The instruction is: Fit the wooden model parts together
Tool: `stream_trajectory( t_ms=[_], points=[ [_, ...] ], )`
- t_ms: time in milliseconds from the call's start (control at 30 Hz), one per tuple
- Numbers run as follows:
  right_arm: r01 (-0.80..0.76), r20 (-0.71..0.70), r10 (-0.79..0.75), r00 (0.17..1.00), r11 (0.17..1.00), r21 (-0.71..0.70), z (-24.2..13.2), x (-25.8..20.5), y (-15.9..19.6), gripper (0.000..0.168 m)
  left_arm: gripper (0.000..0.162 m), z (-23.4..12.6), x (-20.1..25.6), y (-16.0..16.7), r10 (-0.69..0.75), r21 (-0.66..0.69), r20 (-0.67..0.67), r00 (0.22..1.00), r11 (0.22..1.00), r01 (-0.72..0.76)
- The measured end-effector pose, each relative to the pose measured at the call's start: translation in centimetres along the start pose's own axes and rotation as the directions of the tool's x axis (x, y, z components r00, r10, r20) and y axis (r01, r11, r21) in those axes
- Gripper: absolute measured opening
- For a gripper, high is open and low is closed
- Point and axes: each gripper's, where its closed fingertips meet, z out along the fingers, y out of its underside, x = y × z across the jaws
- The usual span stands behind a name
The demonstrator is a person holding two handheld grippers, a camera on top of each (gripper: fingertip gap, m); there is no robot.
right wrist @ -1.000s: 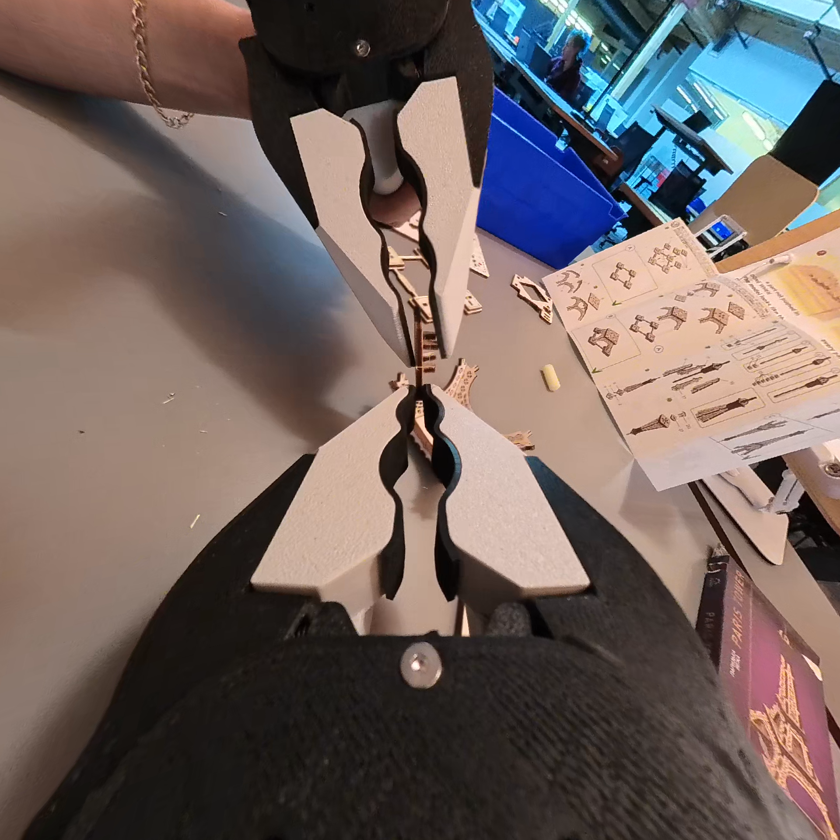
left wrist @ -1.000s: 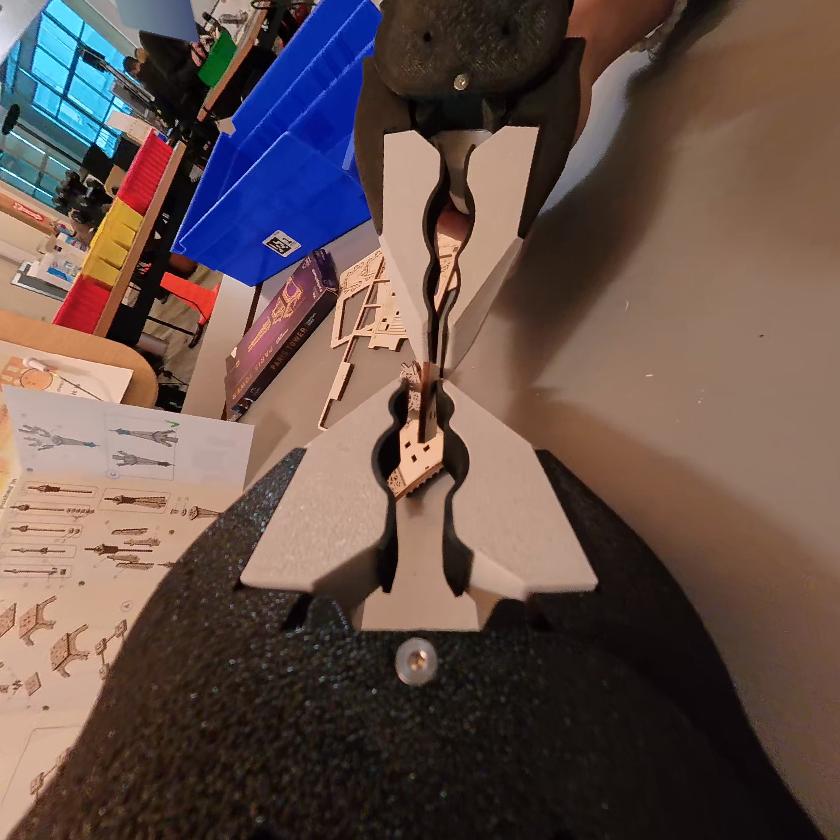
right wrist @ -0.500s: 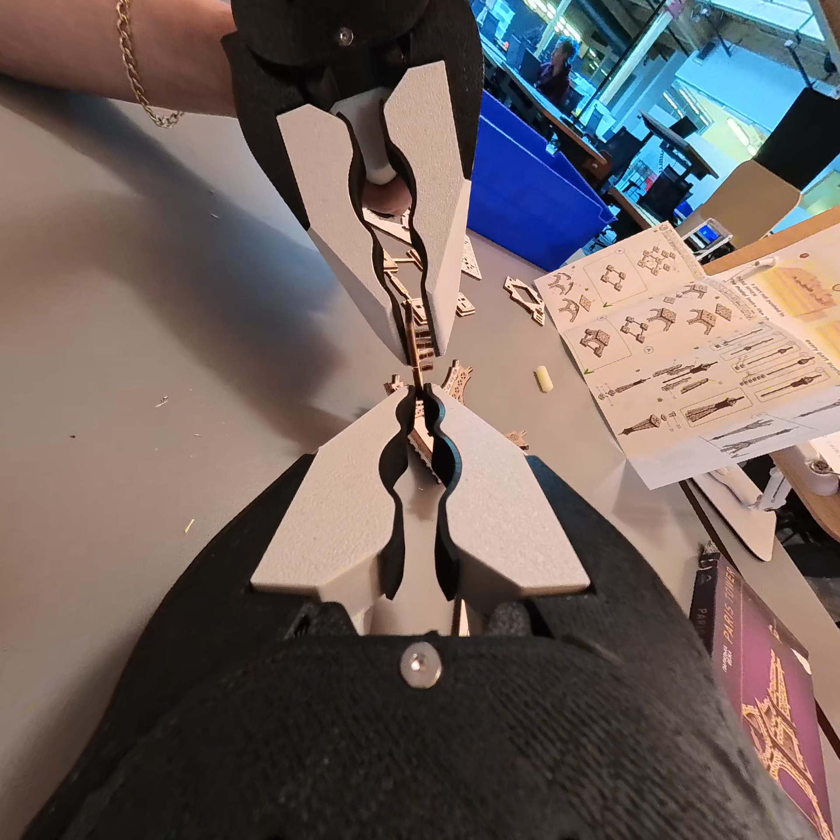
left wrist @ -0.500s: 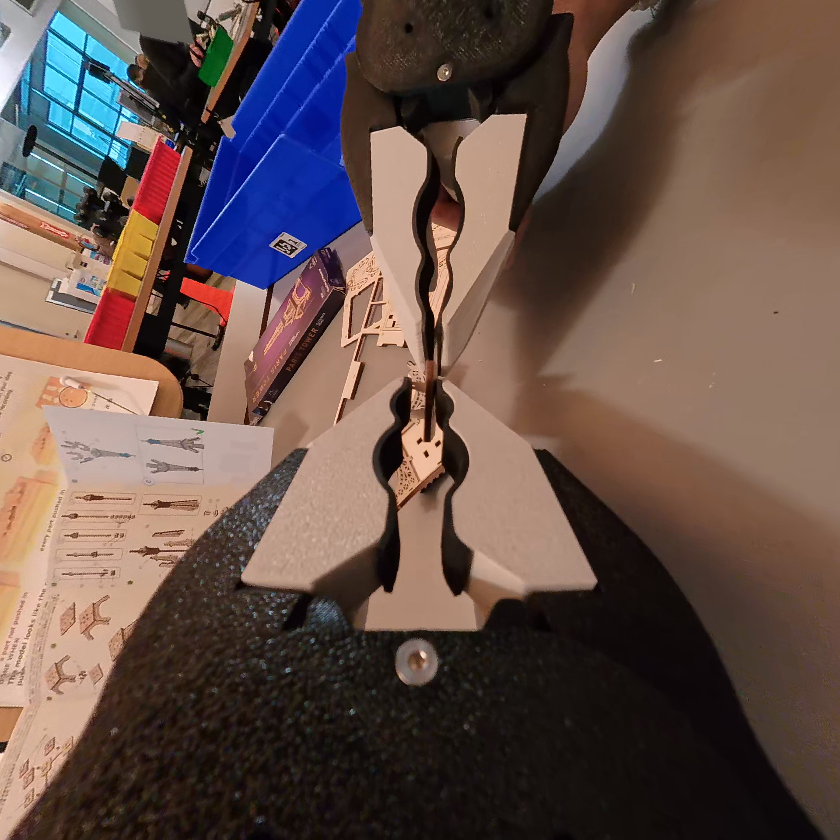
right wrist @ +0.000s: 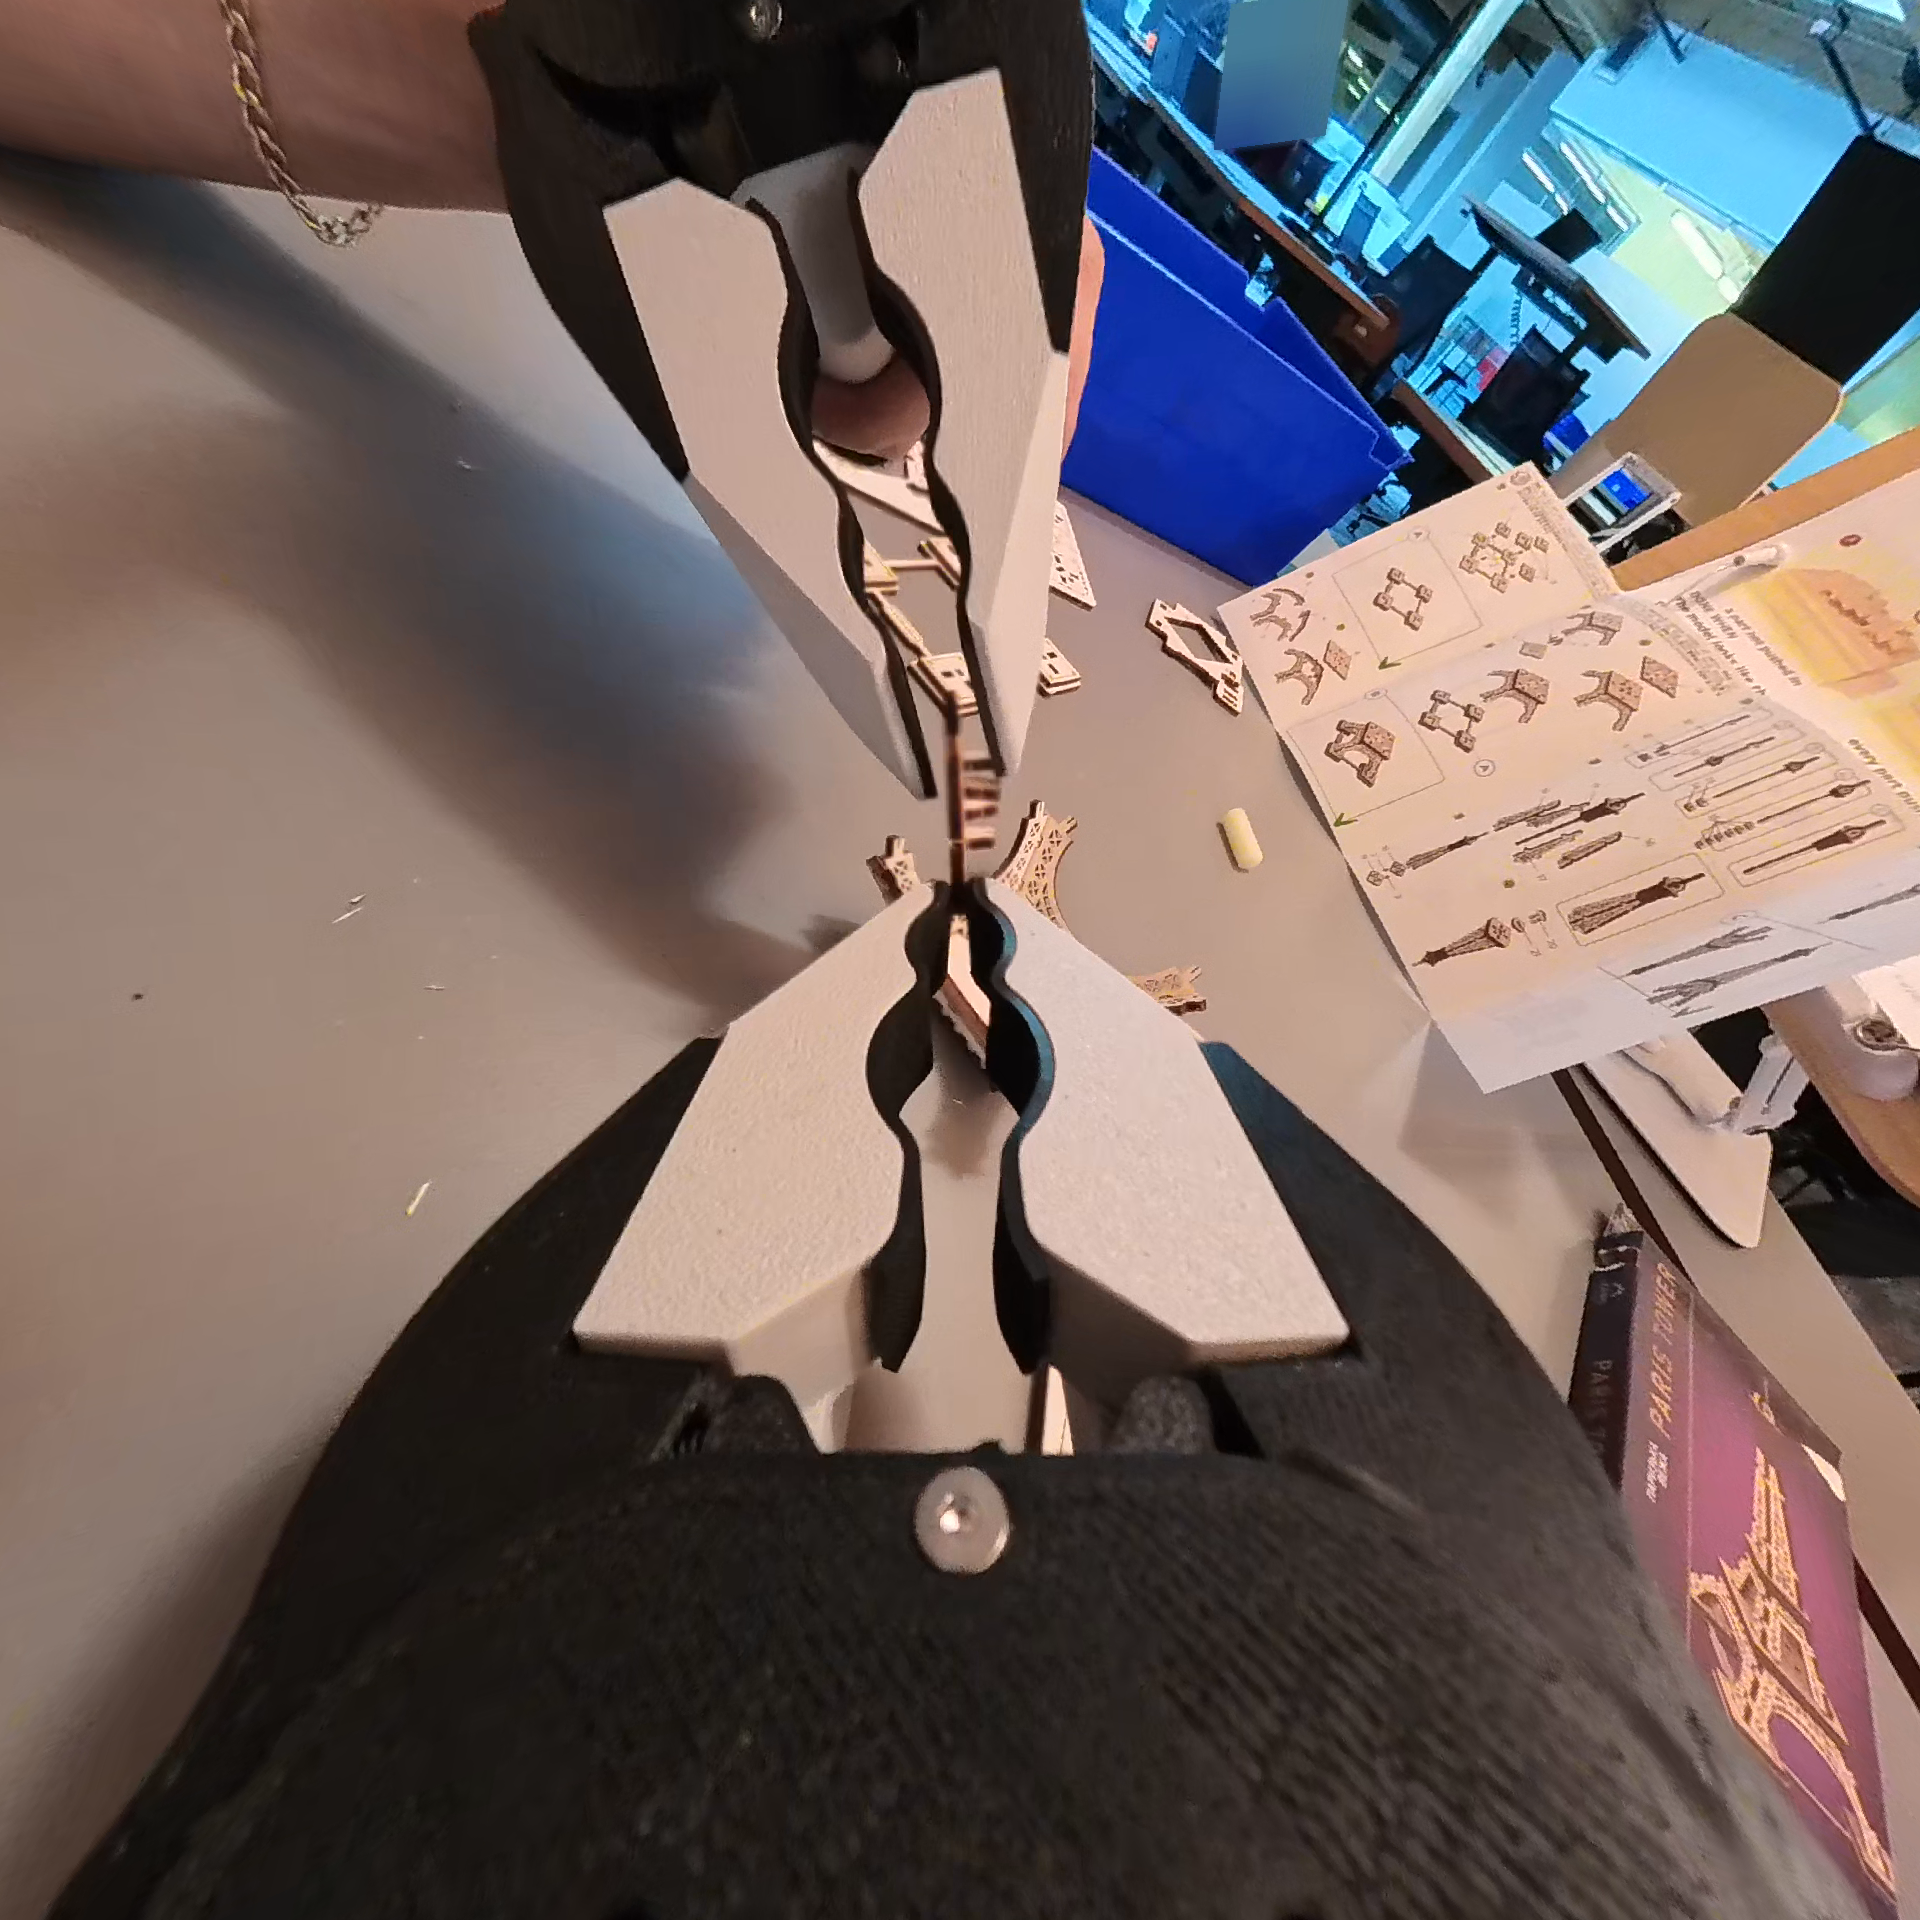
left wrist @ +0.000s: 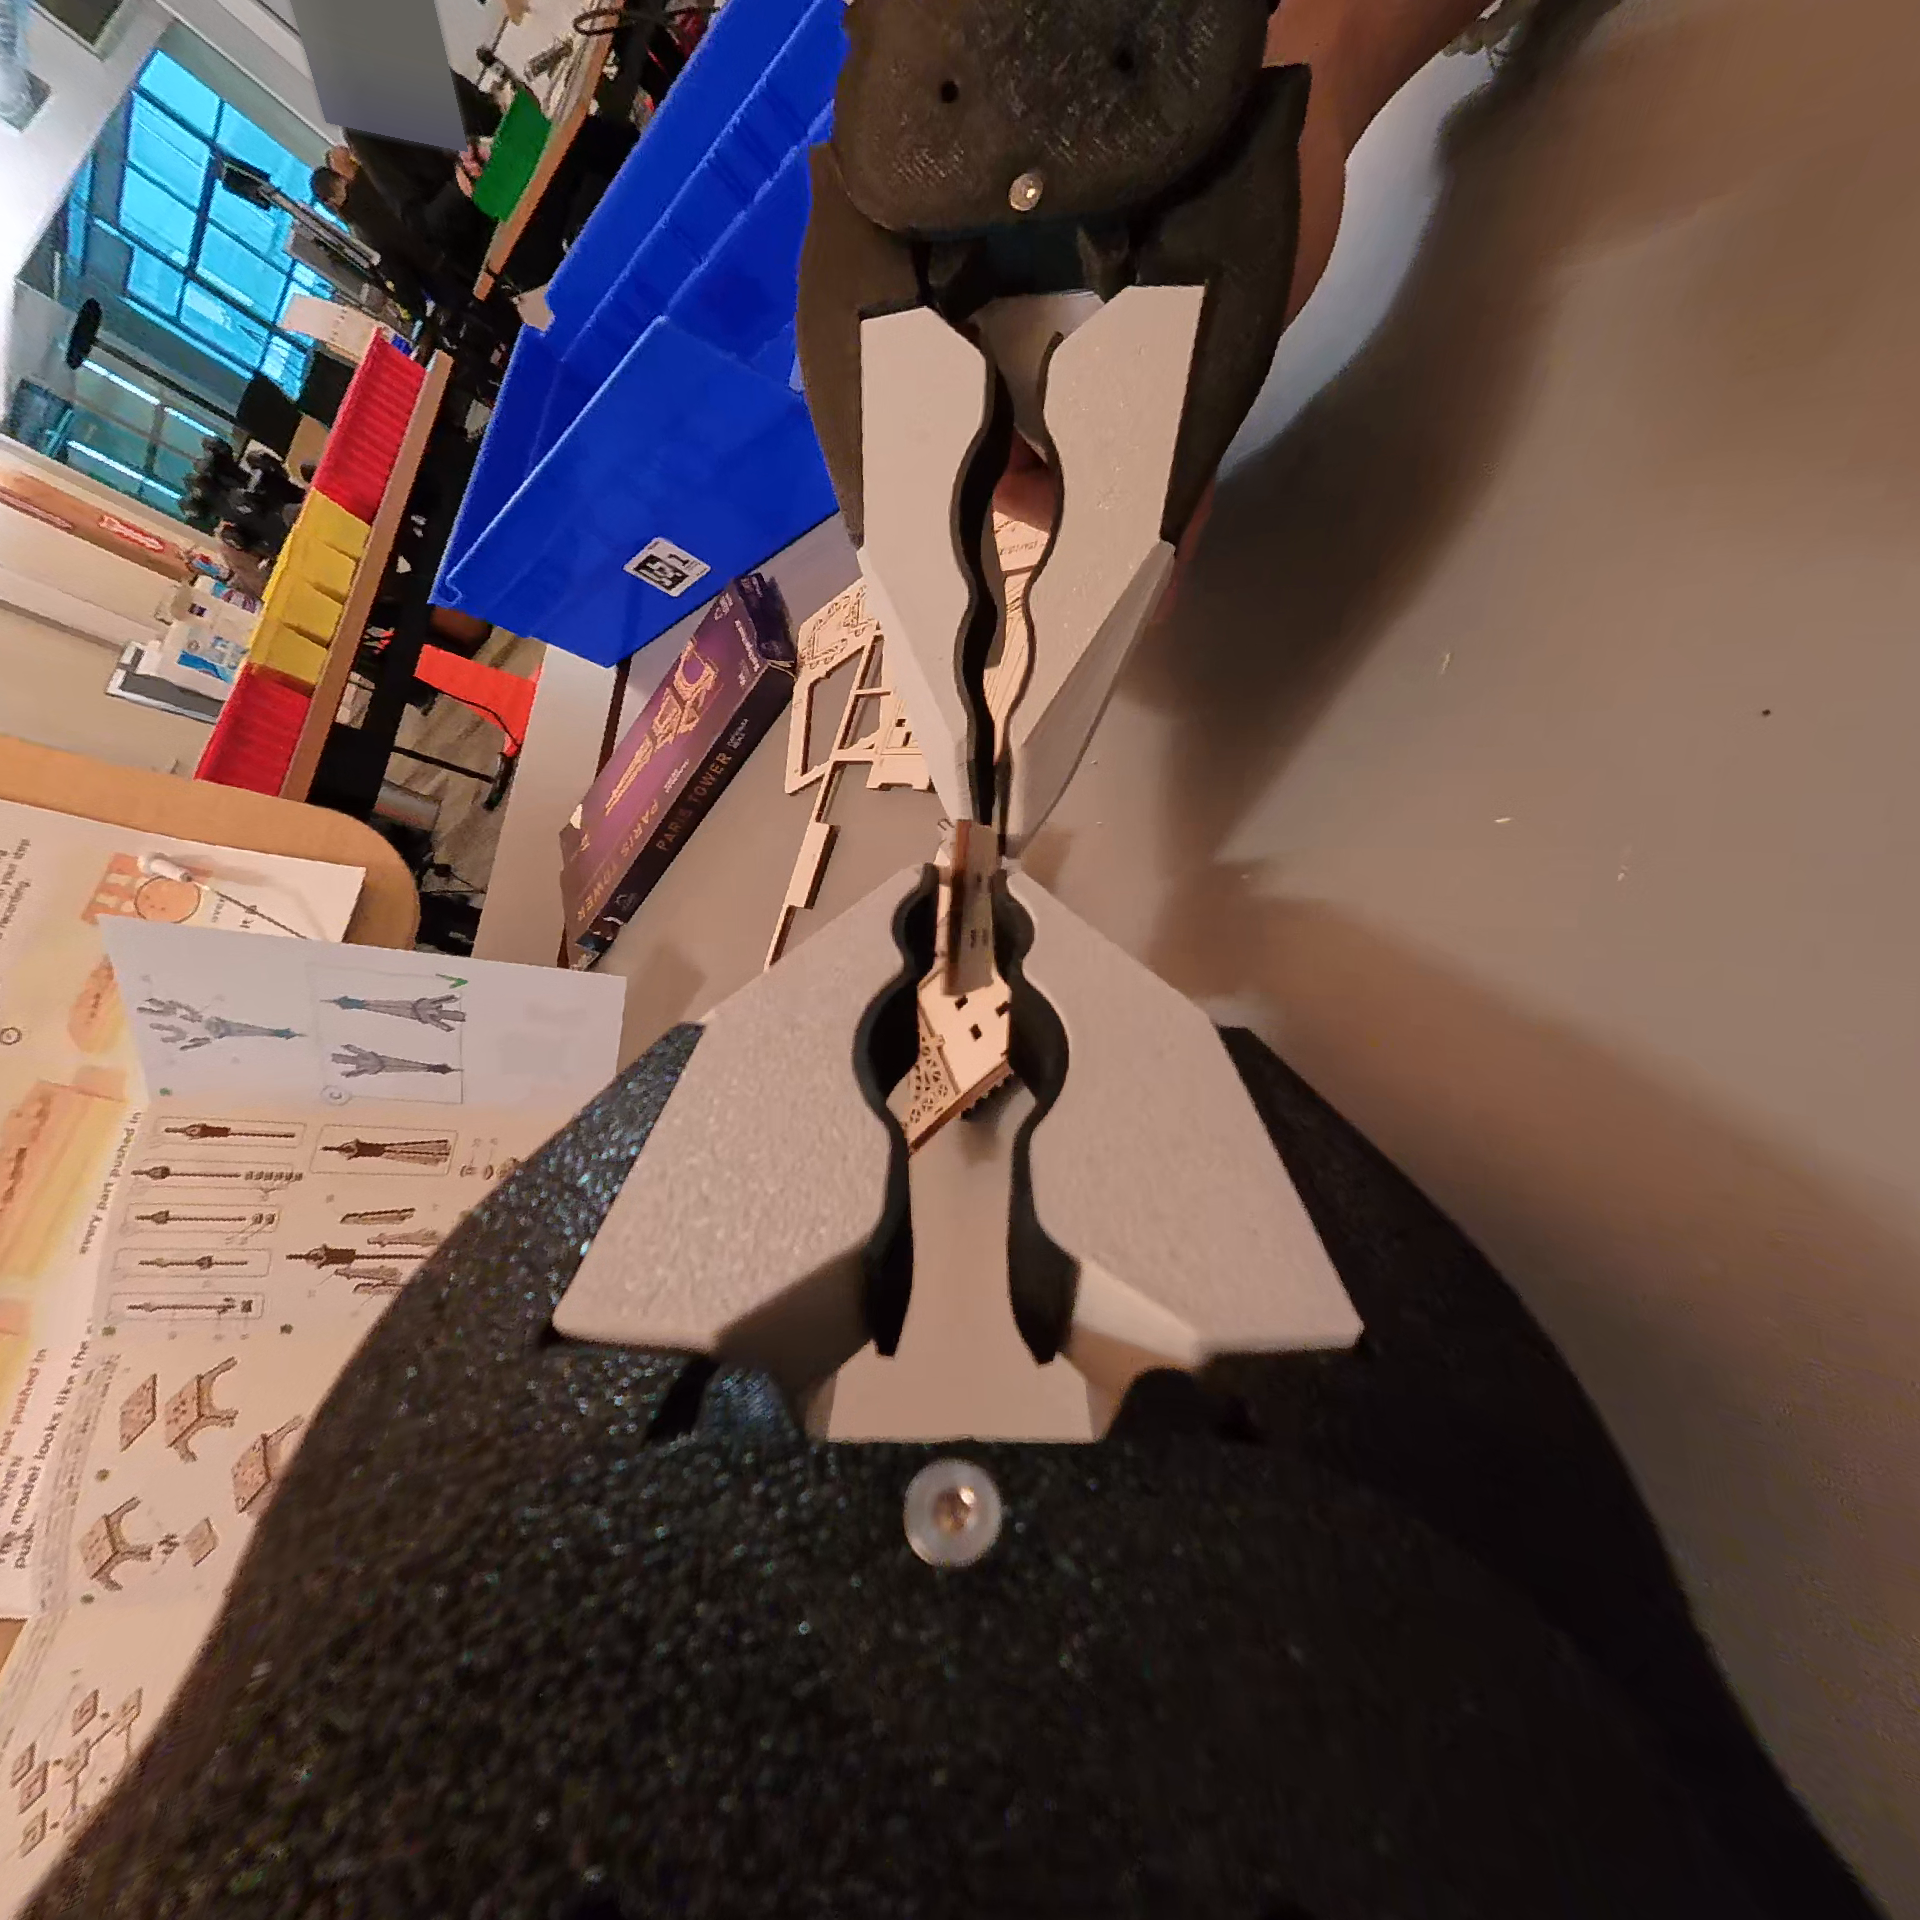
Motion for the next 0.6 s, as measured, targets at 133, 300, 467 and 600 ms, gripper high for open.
stream_trajectory(
  t_ms=[133,300,467,600],
  points=[
    [0.002,0.003,-0.001,1.000,1.000,-0.009,0.0,0.0,0.2,0.000,0.012,0.0,-0.1,0.1,0.001,-0.003,0.006,1.000,1.000,-0.001],
    [0.056,0.033,-0.056,0.998,0.998,-0.016,0.2,-0.8,0.3,0.000,0.016,0.2,0.5,0.2,0.015,-0.014,-0.021,1.000,1.000,-0.015],
    [0.120,0.036,-0.118,0.992,0.992,-0.043,0.4,-1.2,0.8,0.000,0.010,0.2,1.4,0.5,0.012,-0.032,-0.078,0.997,0.999,-0.015],
    [0.197,0.024,-0.196,0.980,0.978,-0.066,0.4,-1.3,1.0,0.000,0.009,0.4,1.7,0.9,-0.005,-0.050,-0.102,0.995,0.999,0.000]
  ],
)
